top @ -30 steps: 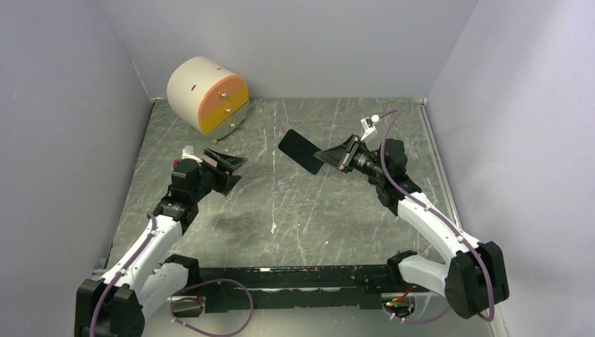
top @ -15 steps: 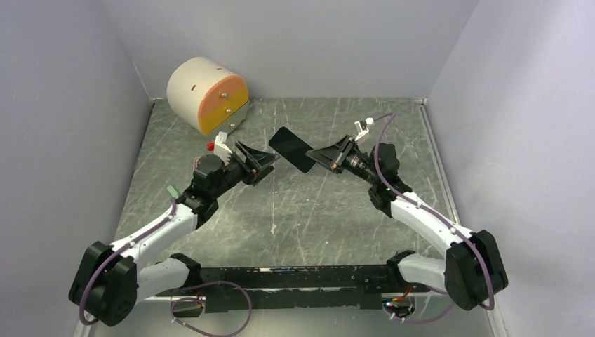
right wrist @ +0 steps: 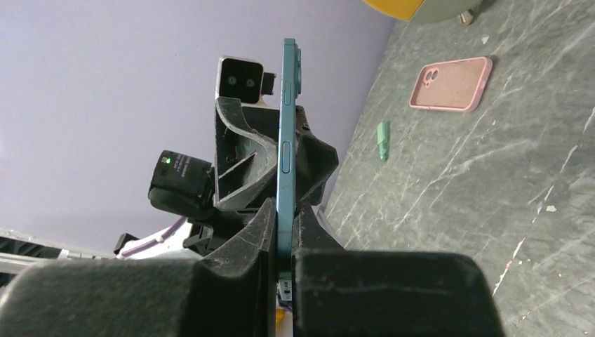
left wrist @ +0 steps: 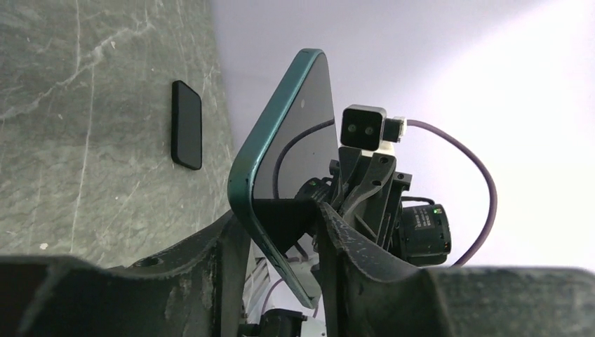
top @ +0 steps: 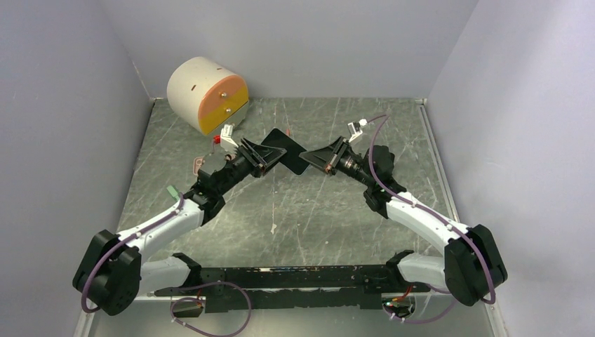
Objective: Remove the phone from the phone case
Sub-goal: Place the phone at the center of the board.
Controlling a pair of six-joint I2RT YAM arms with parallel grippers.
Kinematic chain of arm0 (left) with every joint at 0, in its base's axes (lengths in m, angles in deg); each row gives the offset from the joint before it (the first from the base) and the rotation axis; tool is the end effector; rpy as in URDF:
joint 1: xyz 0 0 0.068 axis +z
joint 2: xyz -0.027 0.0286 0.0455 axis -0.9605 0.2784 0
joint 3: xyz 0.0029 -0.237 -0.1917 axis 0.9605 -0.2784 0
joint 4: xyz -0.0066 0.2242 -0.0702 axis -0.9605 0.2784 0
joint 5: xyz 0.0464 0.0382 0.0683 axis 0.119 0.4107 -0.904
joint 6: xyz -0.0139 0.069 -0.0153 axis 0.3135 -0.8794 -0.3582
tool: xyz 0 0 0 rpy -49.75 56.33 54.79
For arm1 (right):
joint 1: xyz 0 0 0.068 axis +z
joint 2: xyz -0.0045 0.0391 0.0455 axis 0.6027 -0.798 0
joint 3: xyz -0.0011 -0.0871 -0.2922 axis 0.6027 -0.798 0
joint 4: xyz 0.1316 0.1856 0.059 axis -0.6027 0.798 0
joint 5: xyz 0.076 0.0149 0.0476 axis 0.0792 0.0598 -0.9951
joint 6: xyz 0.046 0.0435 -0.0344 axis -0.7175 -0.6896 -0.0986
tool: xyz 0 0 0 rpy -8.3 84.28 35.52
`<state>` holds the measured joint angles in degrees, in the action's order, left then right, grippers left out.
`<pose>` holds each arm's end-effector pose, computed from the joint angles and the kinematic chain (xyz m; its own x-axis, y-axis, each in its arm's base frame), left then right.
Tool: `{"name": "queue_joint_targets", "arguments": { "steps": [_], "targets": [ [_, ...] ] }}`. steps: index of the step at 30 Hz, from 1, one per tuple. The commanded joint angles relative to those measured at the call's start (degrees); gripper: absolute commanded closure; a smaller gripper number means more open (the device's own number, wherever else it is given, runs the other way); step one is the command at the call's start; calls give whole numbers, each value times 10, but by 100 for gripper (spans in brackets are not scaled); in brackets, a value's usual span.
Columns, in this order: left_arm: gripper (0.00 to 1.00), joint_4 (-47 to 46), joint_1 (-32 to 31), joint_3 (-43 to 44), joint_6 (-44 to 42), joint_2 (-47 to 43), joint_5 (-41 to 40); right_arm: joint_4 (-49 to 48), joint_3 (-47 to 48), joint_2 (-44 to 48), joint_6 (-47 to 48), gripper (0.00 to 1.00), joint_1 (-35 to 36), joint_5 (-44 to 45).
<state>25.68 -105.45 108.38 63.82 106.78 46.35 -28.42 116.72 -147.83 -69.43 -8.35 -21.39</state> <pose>0.2051 -0.1423 0.3247 -0.6811 -0.6912 -0.2418 0.1850 0.1571 -0.9701 0.2077 0.1457 0.3343 -0.7664 0.5204 -0.3765 -0.3392 0.1700 0.9252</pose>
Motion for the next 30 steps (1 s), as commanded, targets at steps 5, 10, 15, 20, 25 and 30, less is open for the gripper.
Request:
{"name": "queue_joint_targets", "arguments": {
  "steps": [5, 10, 15, 20, 25, 30],
  "targets": [
    [61, -49, -3, -6, 42, -9, -22, -81, 5, 6, -15, 100, 1, 18],
    [69, -76, -5, -11, 61, -1, -18, -95, 3, -3, -26, 100, 0, 16],
    [85, -56, -7, -8, 48, -7, -25, -88, -1, -3, -22, 100, -1, 20],
    [98, -70, -7, -21, 59, -8, -44, -57, -1, 6, -3, 95, -4, 30],
    [98, -72, -6, -39, 78, -9, -77, 5, 4, 29, 41, 67, -11, 49],
    [97, -69, -7, -54, 93, -9, -130, 87, 15, 60, 99, 46, -22, 75]
  ]
}}
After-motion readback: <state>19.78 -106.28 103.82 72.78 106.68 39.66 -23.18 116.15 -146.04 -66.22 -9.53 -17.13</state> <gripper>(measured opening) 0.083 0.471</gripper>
